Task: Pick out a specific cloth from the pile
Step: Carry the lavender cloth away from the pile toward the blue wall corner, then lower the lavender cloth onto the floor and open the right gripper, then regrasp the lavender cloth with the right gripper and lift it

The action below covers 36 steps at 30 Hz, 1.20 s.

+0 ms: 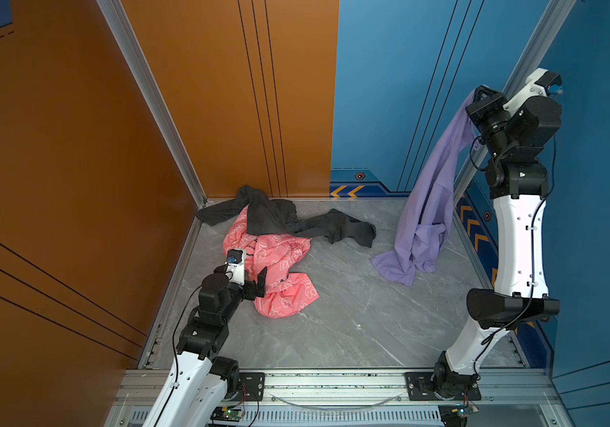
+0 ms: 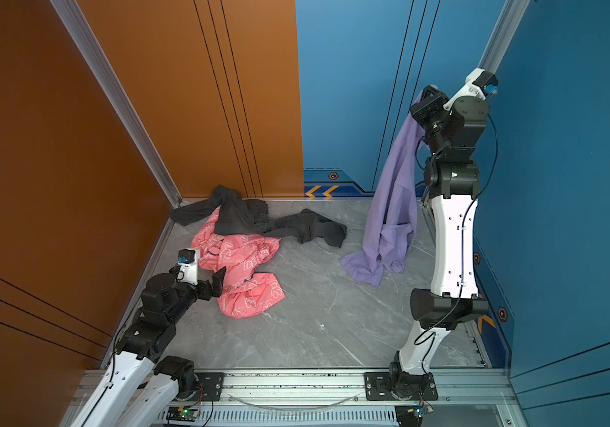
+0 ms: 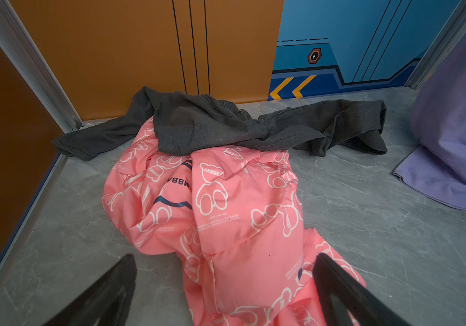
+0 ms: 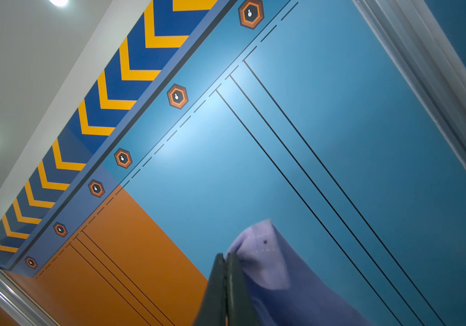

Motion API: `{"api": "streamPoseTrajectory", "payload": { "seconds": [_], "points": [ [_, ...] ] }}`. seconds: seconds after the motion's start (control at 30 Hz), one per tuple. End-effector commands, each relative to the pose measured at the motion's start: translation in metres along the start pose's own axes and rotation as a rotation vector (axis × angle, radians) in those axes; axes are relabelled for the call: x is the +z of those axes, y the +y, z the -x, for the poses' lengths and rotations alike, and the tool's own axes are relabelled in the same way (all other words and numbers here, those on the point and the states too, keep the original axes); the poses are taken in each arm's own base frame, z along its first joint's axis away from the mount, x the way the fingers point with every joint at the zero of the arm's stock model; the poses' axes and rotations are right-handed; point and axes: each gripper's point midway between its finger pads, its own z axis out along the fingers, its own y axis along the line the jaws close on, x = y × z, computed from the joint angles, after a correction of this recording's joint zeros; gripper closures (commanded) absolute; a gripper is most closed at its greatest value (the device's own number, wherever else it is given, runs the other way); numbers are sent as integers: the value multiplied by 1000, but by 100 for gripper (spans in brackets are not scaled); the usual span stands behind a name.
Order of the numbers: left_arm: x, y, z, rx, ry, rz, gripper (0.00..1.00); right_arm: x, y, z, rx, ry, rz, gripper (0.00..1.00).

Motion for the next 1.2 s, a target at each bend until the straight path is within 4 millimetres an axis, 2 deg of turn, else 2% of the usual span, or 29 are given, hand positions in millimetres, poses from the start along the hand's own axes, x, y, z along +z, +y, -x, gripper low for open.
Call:
{"api": "streamPoseTrajectory", "payload": {
  "seconds": [0.0, 0.23, 0.43, 0.6, 0.67, 0.73, 0.8, 0.9, 0.97, 1.03, 1.17],
  "points": [
    [0, 4, 0, -3, -15, 18, 2, -6, -22, -26, -133, 92, -67, 100],
    [0, 4, 0, -3, -13, 19, 2, -31, -94, -79, -358, 255, -295, 100],
    [0, 4, 1, -3, -16, 19, 2, -73, -179, -132, -542, 447, -573, 100],
    [0, 3, 1, -4, -17, 15, 2, -116, -239, -175, -648, 622, -759, 89],
    [0, 3, 1, -6, -17, 15, 2, -129, -254, -186, -663, 683, -809, 76],
    [0, 4, 0, -6, -16, 15, 2, -136, -259, -194, -656, 728, -823, 53],
    [0, 3, 0, -5, -17, 14, 2, -136, -253, -199, -630, 751, -789, 30],
    [0, 3, 0, -5, -16, 14, 2, -128, -232, -205, -616, 758, -709, 11],
    [0, 4, 0, -5, -16, 15, 2, -122, -217, -214, -636, 776, -655, 4],
    [0, 4, 0, -4, -16, 17, 2, -119, -206, -230, -667, 818, -609, 1],
    [-1, 4, 0, -4, -19, 19, 2, -119, -202, -279, -732, 956, -558, 0]
  ]
}}
